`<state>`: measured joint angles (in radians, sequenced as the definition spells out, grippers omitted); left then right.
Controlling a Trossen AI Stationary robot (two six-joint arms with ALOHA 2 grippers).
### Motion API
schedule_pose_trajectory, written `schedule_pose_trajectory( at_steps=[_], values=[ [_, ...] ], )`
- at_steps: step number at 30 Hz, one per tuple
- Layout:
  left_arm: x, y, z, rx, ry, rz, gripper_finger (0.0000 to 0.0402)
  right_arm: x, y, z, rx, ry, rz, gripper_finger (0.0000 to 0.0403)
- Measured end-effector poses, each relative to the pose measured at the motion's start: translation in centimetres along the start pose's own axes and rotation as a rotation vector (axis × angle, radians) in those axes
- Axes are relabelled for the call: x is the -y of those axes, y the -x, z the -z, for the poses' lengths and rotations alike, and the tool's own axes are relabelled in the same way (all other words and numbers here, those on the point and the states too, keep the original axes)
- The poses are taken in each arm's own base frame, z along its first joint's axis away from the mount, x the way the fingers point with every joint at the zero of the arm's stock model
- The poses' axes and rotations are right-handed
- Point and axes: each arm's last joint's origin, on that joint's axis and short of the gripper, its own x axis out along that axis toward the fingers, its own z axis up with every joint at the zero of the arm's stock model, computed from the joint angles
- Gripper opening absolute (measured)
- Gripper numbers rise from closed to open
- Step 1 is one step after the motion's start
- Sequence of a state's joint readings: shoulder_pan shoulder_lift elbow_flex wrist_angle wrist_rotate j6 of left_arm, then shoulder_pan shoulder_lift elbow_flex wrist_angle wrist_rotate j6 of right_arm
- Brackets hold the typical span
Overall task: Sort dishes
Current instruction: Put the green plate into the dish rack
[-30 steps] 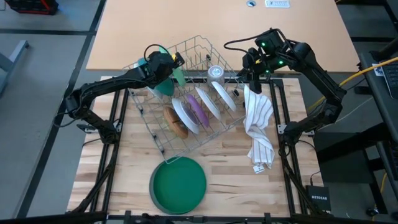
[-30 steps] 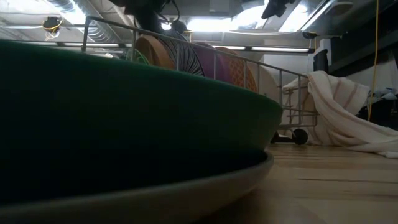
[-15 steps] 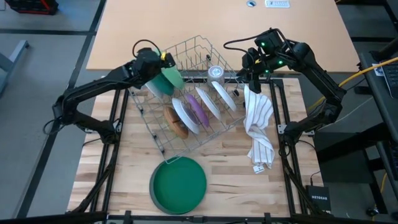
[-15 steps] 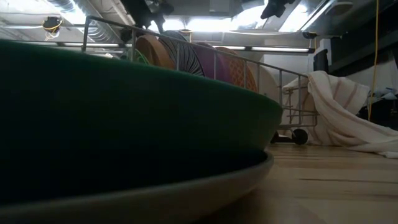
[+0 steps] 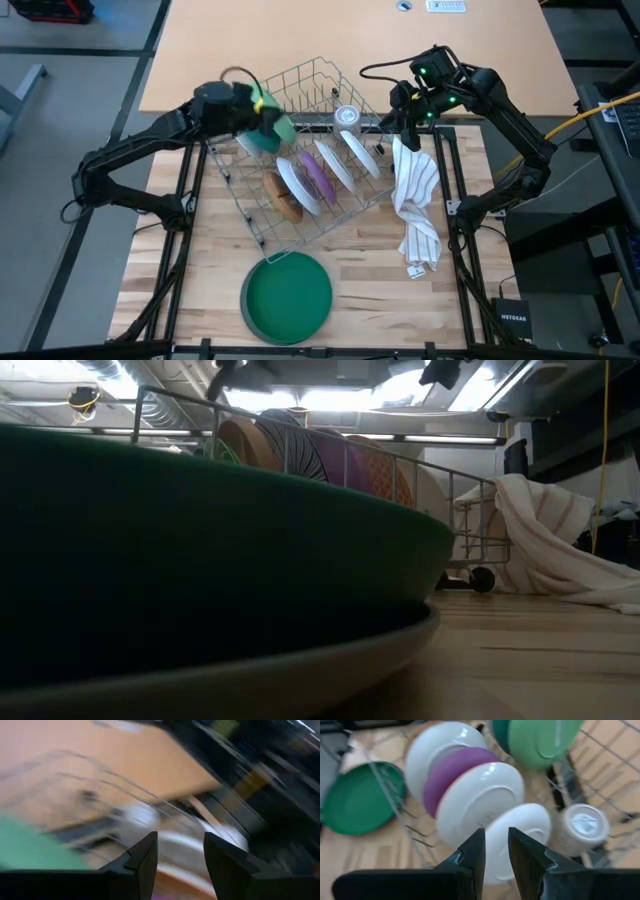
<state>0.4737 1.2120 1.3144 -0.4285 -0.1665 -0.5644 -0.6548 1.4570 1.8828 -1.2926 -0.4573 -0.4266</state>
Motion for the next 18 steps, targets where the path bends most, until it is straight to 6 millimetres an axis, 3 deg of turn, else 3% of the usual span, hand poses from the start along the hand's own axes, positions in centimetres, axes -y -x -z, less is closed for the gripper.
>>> schedule_pose_trajectory(
  at_steps=[5,9,18],
  values=[
    [3.2,1.2,2.1,-0.171,-0.235,0.336,0.0148,-0.8,-0.2,-0.3,0.042,-0.036,-0.121,0.0087],
    [5.8,2.4,4.0,-0.23,-0.347,0.5,0.0148,-2.2,-0.7,-0.7,0.027,-0.068,-0.196,0.0087],
    [10.7,6.4,9.0,-0.387,-0.448,0.729,0.0148,-8.3,-2.4,-1.7,-0.072,-0.129,-0.385,0.0087]
  ],
)
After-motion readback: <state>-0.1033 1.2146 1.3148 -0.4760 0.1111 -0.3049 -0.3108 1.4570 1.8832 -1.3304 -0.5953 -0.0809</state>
